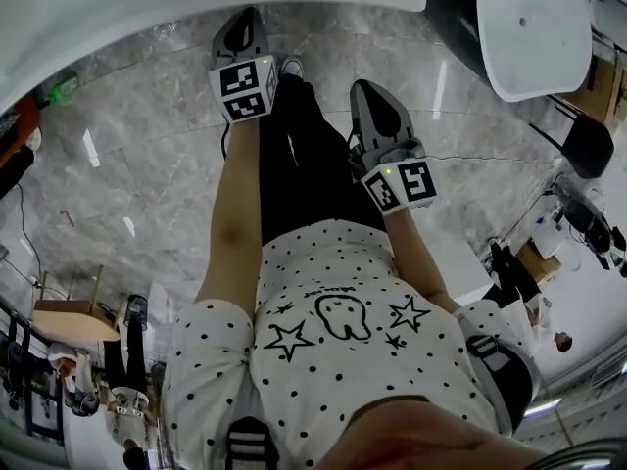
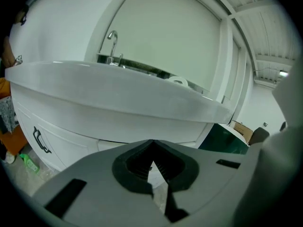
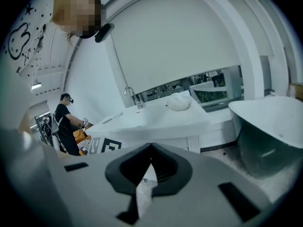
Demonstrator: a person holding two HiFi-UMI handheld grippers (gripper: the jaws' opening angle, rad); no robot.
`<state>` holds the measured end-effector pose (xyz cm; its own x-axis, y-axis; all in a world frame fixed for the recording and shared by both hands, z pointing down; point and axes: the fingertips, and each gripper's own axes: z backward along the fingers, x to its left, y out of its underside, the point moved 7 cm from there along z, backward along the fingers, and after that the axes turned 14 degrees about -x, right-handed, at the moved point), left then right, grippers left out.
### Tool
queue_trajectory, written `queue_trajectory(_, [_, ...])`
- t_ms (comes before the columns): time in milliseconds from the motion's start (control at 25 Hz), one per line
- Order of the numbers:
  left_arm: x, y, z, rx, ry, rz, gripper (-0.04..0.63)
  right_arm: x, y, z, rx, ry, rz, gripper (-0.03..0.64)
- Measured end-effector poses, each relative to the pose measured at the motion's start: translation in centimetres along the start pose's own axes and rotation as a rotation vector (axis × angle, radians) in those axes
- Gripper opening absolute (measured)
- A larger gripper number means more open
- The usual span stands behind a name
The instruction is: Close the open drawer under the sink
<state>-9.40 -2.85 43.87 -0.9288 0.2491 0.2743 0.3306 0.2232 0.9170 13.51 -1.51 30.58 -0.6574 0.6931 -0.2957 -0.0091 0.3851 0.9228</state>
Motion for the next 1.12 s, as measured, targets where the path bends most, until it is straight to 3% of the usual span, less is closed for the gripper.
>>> queue_trajectory(720, [-2.9,-7.1,2.7,-0.056,0.046,-0.022,0.005,0.0,-1.9,-0.9,-0.021,-0.032,0.052,0.014])
queue_trajectory(1120, [-6.1,-13.2,4.2,-0.173,0.121,-0.079,0.005,-0.1,-3.2,-1.5,-0.032,-0.074,0.069,0.014])
